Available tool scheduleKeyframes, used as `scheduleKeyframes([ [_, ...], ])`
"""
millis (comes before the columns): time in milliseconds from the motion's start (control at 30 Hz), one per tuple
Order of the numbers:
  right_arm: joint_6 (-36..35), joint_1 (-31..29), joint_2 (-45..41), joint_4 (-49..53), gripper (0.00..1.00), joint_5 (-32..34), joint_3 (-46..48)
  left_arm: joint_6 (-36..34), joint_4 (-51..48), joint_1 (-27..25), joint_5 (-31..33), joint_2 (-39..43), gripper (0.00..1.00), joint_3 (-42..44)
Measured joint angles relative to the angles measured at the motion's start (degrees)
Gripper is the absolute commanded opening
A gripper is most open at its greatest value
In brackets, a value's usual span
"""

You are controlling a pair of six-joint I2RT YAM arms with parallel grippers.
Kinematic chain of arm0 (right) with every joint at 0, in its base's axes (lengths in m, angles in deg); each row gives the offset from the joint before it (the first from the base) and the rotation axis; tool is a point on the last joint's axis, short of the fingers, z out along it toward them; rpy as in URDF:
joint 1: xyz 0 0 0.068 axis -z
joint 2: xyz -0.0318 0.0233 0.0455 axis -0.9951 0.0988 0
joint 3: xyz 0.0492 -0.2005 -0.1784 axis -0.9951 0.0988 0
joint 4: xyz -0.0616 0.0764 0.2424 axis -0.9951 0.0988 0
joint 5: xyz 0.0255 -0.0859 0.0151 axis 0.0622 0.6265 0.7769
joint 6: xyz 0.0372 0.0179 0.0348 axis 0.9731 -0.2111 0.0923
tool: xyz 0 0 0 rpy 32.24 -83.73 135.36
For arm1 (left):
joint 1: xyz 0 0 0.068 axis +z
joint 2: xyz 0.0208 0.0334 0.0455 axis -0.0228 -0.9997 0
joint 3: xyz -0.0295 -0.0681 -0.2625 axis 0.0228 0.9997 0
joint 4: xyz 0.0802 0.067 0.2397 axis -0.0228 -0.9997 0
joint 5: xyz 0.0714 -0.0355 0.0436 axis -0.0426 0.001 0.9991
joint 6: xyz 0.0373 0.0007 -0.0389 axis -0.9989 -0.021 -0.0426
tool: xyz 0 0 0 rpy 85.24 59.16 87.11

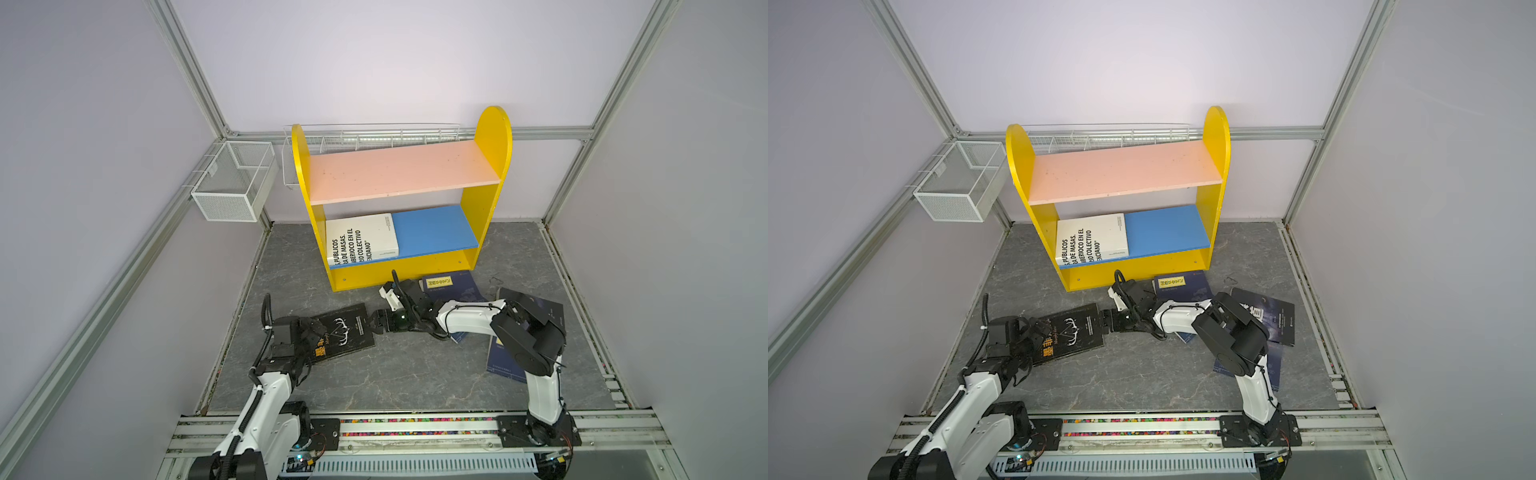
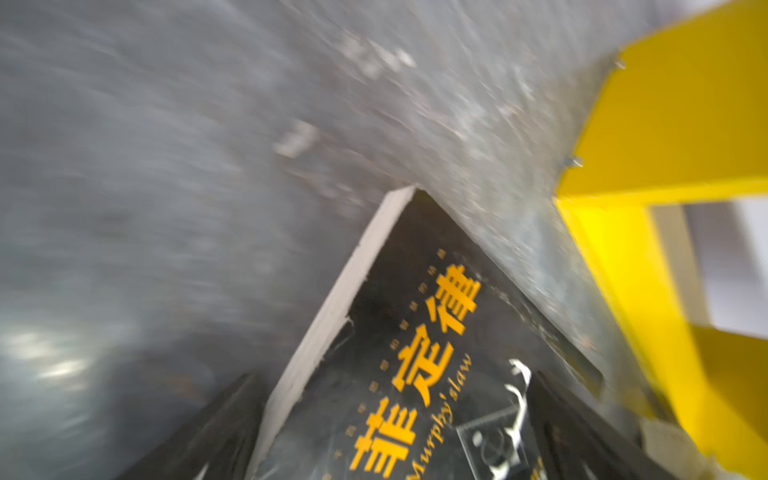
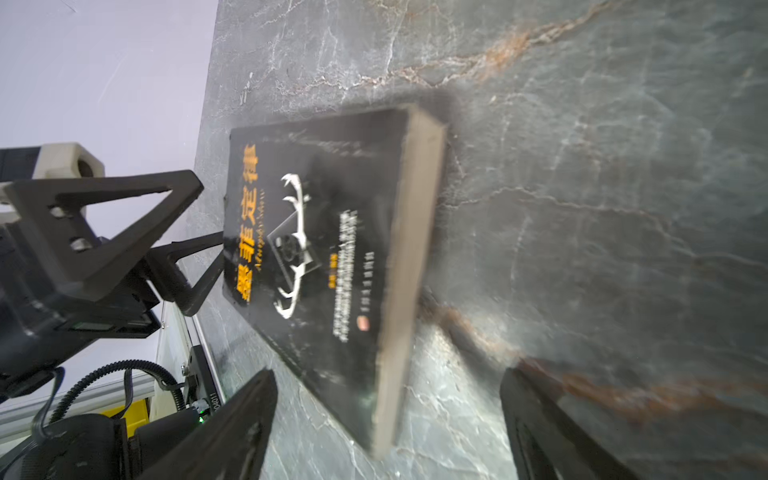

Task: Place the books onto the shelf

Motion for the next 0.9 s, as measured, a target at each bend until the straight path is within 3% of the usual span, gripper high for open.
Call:
scheduleKeyframes([
  [133,-0.7,1.2,-1.2,2.1,0.83,0.6,0.6,0.7,7.1,-7.2,-3.6,-4.6,0.99,-0.4],
  [300,-2.0,4.9,-3.6,5.5,0.72,2.4,2.8,1.5,11.4,-11.9,-6.5,-8.5,0.98,-1.3],
  [567,-4.3,5.5,-7.9,7.9,0.47,2.0,6.3,1.0,12.2,-12.7,-8.2,-9.8,0.99,-1.8],
  [900,-4.8,6.3,-10.8,8.3,0.13,1.1,6.6,-1.6,17.7,-12.0,-7.2,-17.5,0.99,-4.7],
])
